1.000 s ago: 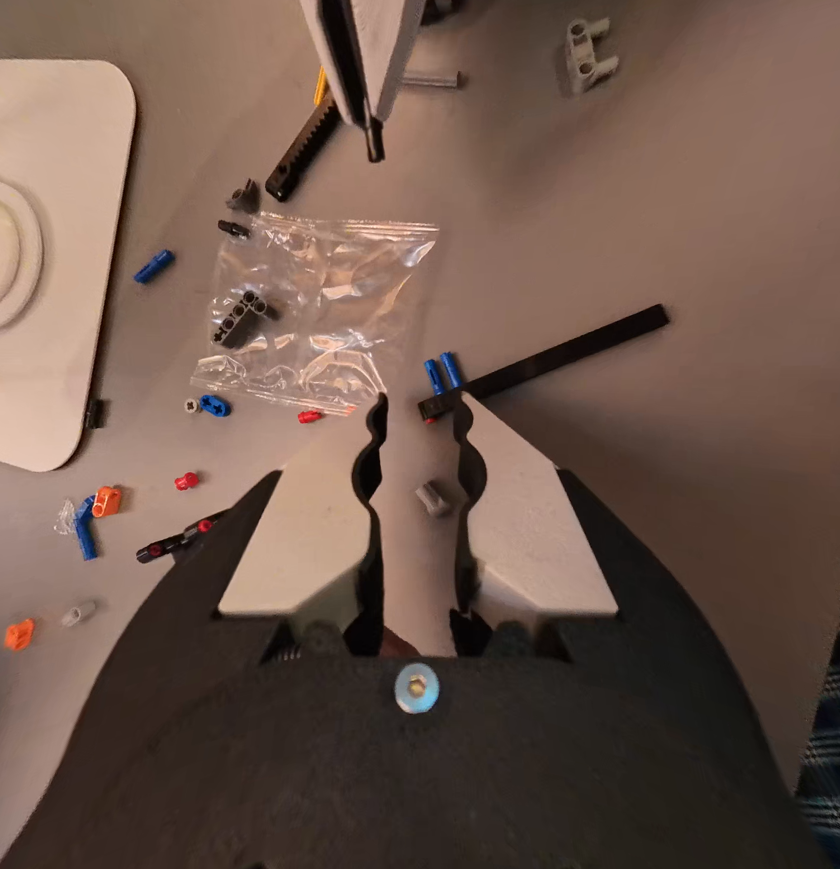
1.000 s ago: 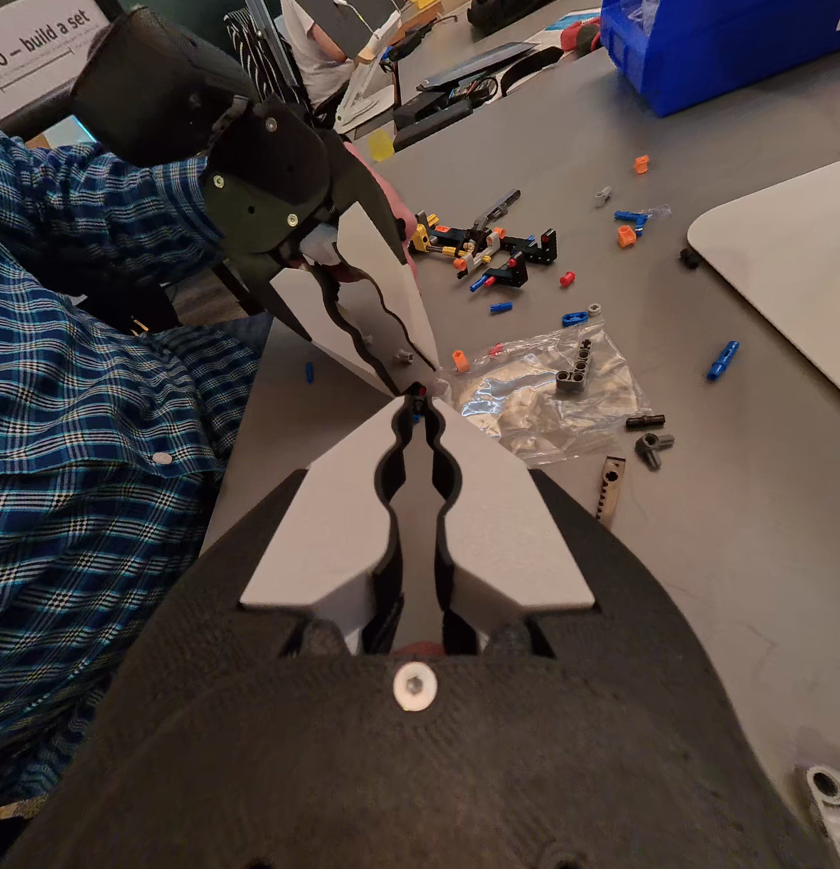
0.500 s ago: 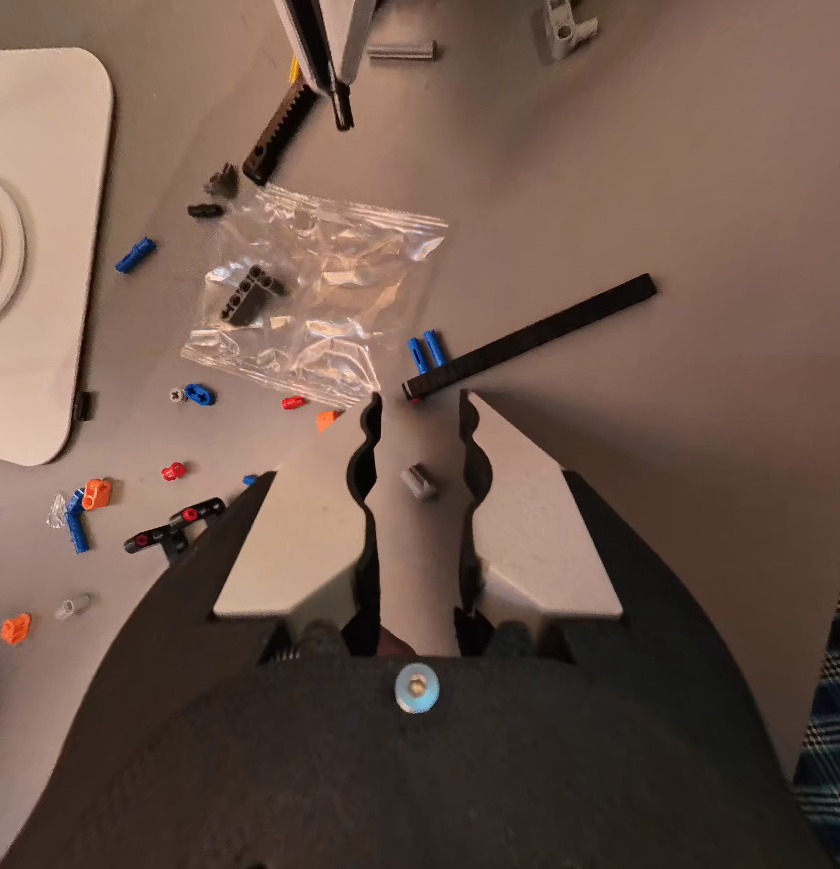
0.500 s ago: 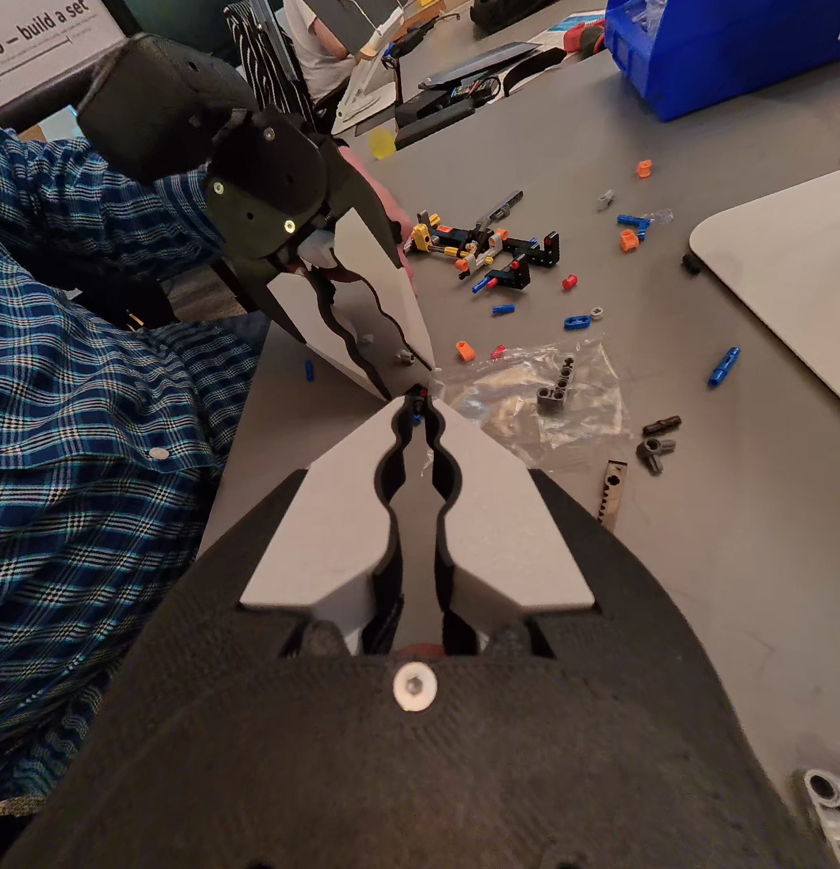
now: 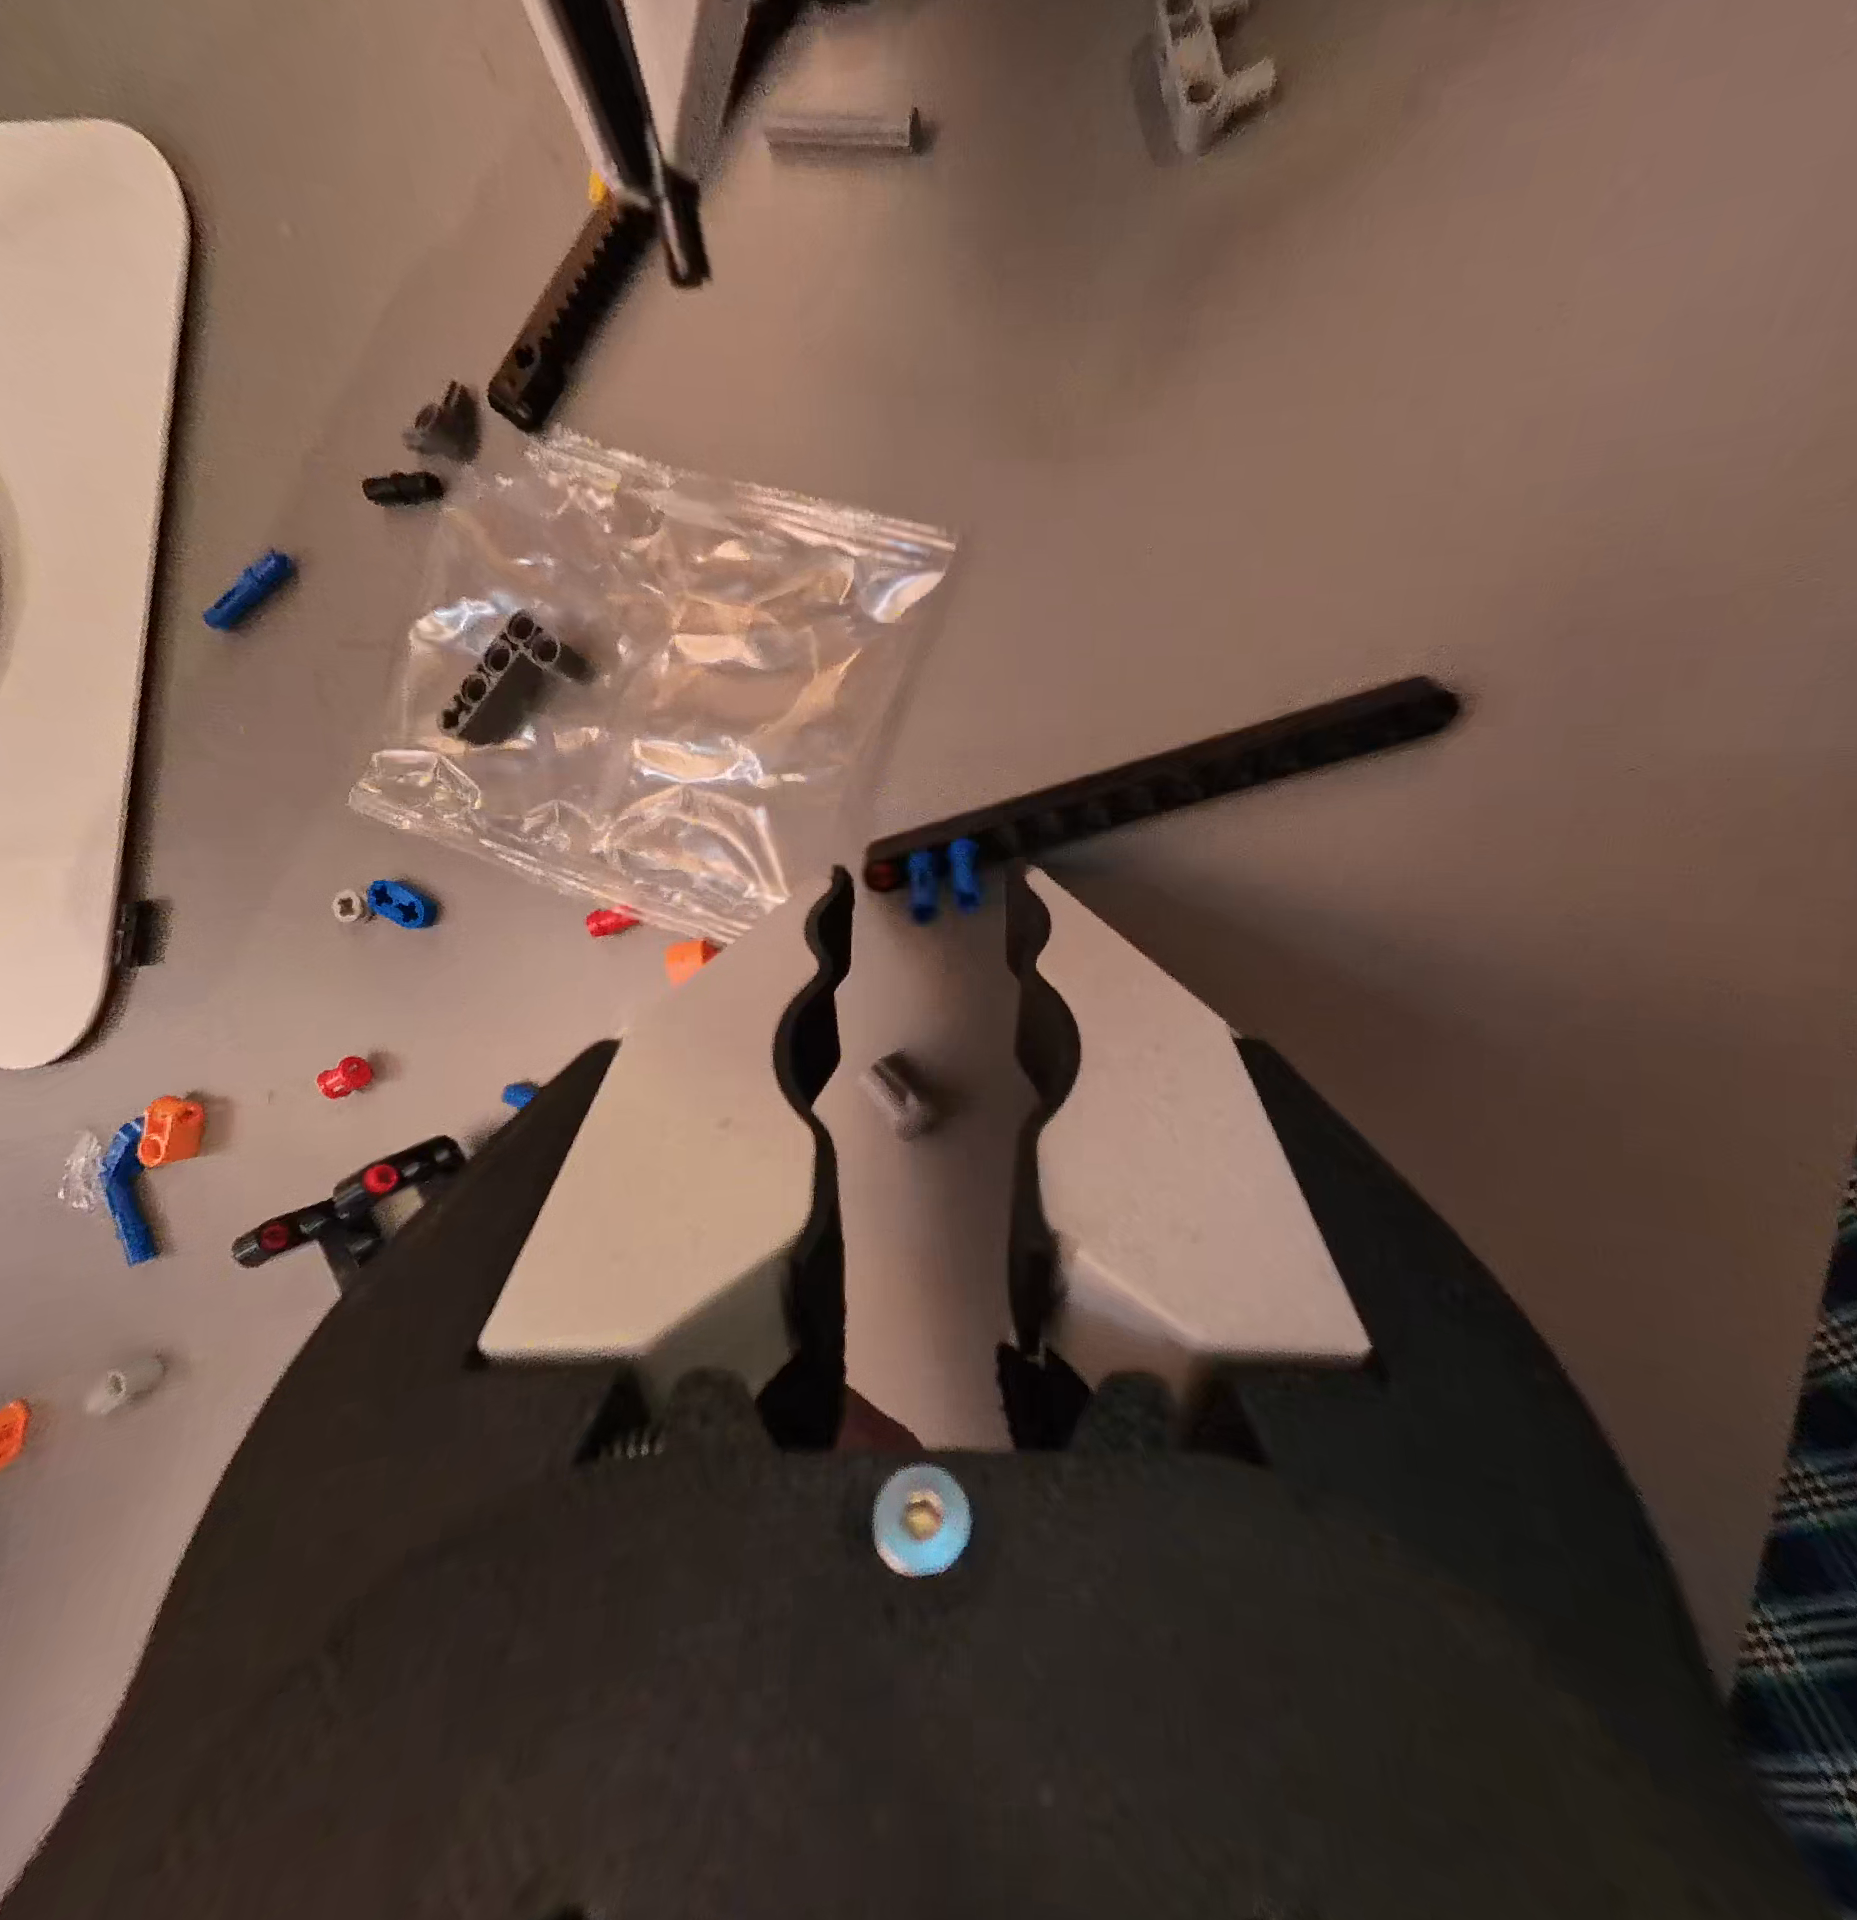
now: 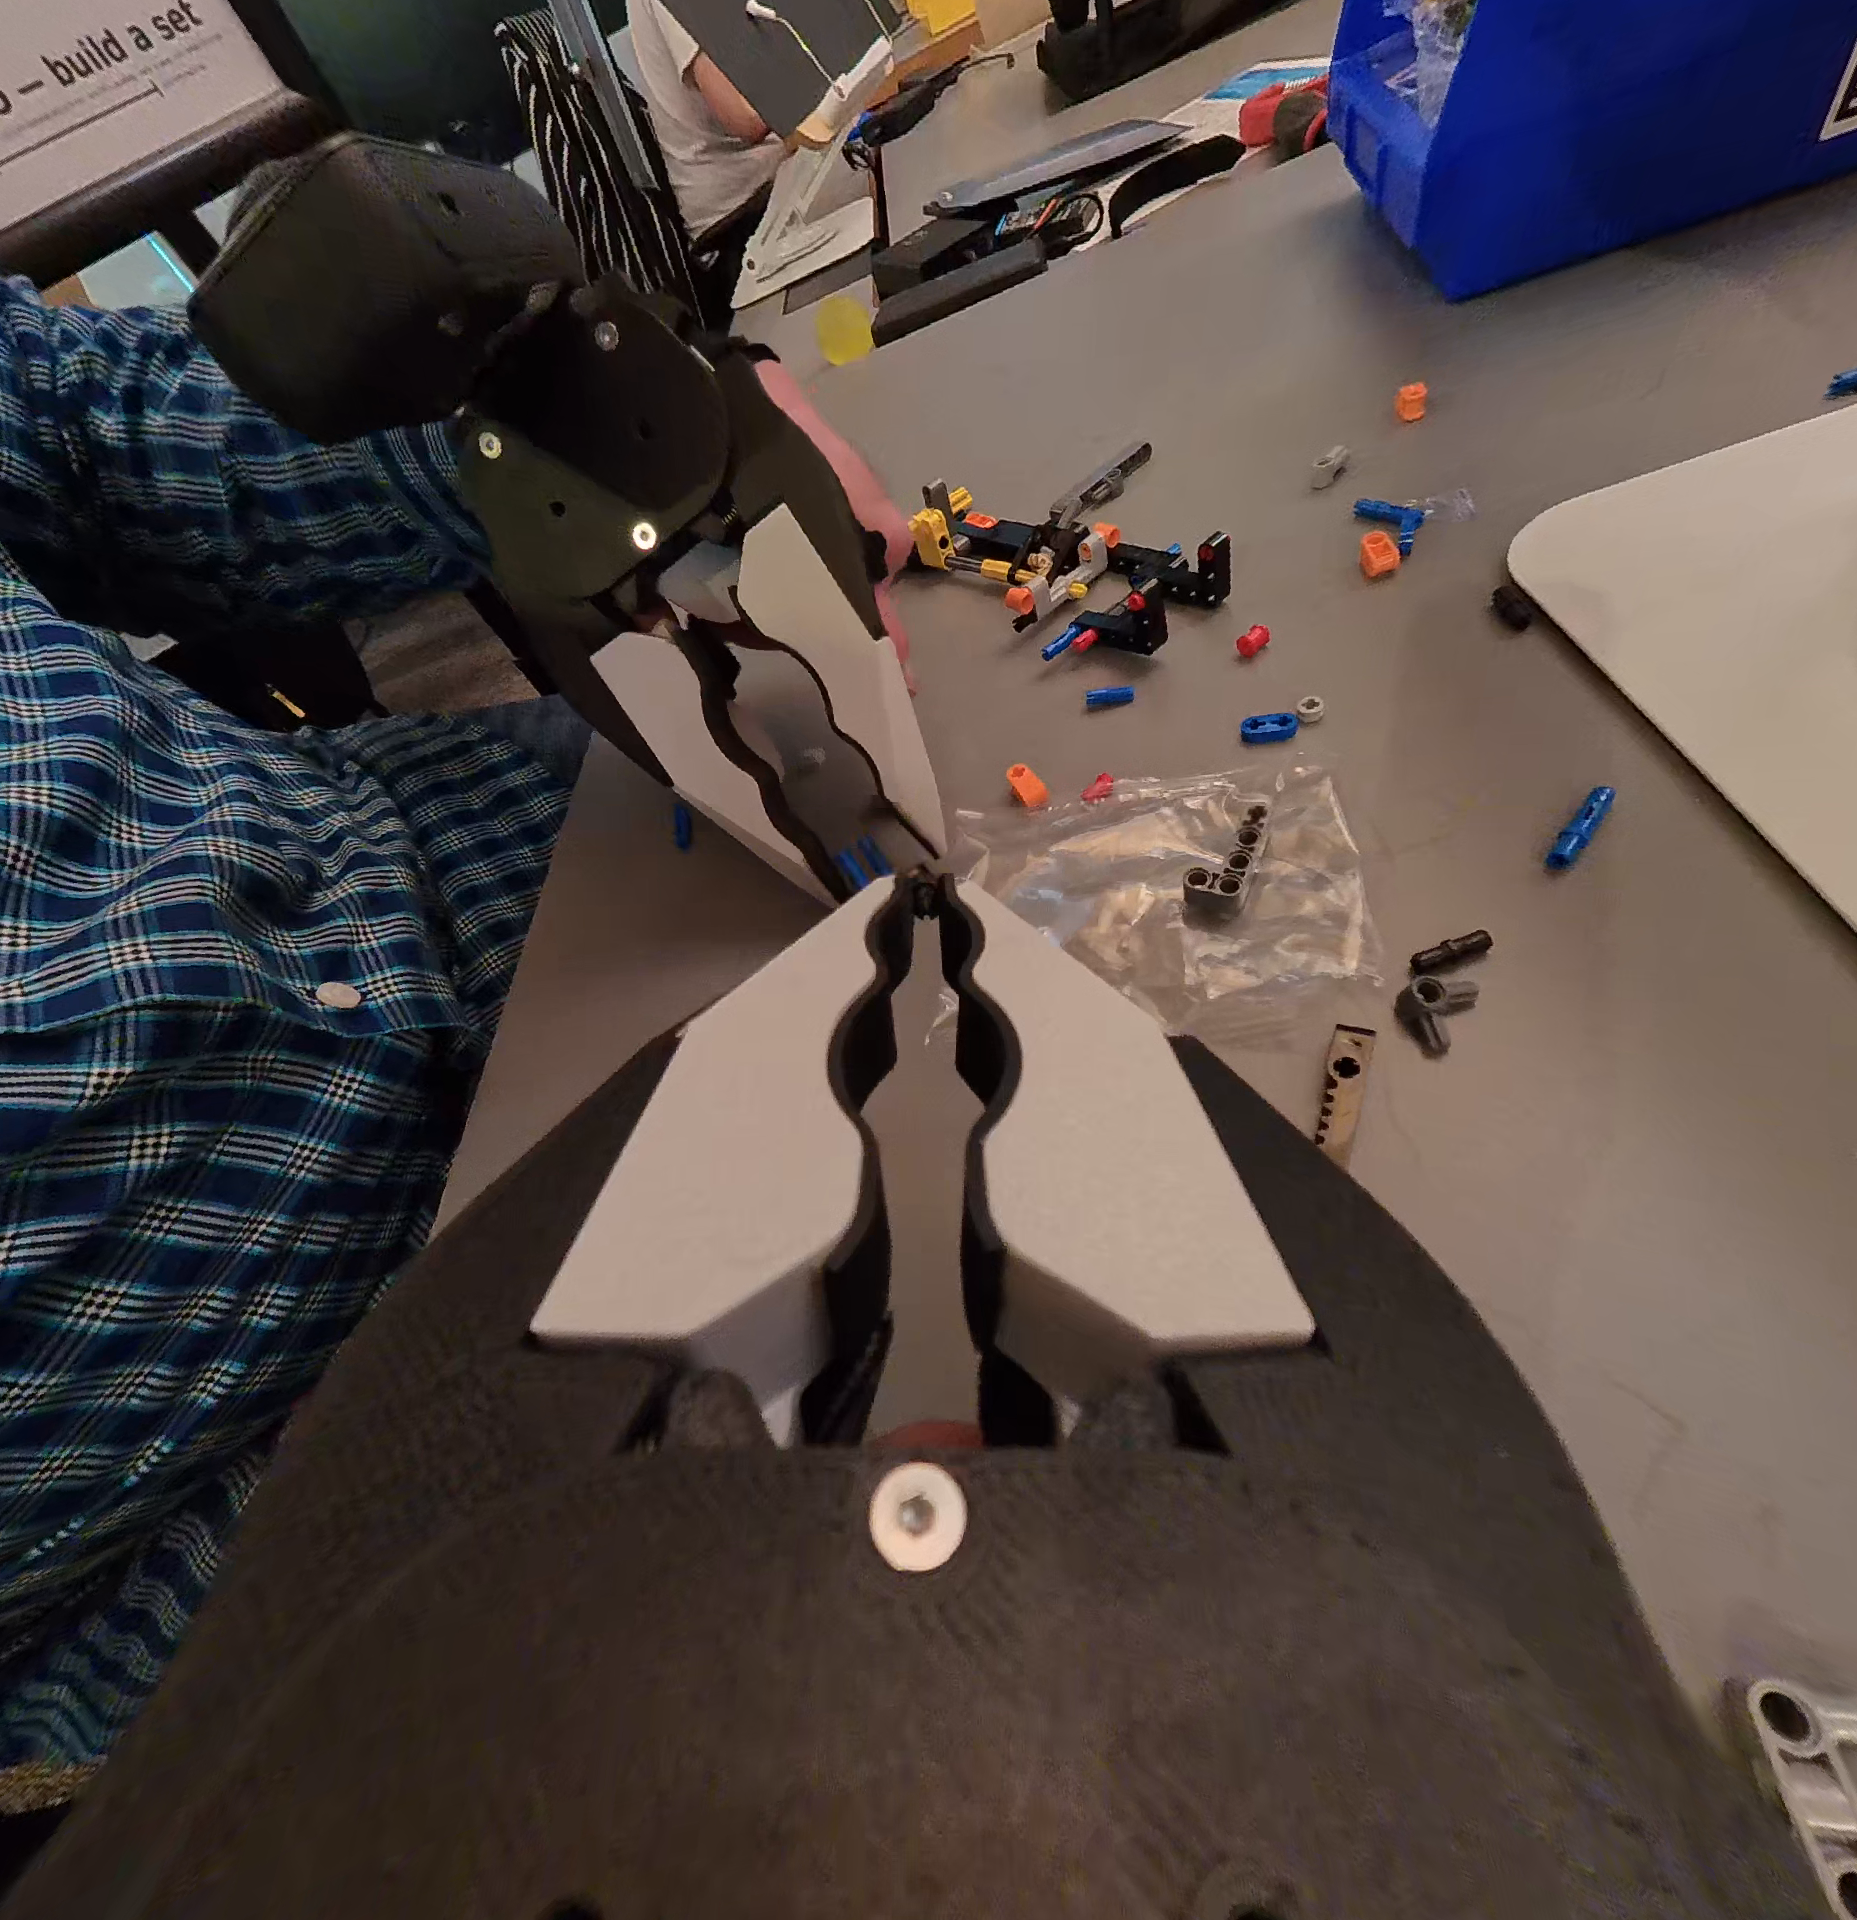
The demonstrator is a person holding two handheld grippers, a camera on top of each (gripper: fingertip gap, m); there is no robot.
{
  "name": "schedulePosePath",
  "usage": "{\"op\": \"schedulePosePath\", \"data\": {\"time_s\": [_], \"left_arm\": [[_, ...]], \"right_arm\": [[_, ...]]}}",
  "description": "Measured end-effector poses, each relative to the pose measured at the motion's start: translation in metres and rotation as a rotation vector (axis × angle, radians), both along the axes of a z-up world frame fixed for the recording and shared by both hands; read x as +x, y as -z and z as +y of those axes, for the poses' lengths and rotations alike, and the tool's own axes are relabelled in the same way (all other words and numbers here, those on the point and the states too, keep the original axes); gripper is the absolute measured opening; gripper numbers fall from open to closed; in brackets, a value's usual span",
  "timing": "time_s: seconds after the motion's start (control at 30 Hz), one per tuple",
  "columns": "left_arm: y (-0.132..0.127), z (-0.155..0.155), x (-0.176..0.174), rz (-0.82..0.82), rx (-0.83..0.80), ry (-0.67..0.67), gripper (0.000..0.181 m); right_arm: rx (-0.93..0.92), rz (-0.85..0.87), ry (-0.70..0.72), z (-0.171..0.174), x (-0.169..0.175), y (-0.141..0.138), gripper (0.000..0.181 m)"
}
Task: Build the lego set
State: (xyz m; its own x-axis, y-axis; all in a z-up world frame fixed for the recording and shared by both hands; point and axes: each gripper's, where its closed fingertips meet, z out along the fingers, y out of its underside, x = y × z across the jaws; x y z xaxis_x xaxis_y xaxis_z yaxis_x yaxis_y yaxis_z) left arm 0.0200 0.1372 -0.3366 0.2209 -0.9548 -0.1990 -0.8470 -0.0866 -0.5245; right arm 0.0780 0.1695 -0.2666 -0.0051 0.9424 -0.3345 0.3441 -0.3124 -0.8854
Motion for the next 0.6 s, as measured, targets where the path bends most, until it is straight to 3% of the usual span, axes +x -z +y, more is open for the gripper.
{"op": "schedulePosePath", "data": {"time_s": [0.6], "left_arm": [[-0.01, -0.004, -0.003, -0.025, 0.036, -0.096, 0.036]], "right_arm": [[0.018, -0.008, 0.004, -0.001, 0.001, 0.0, 0.002]]}}
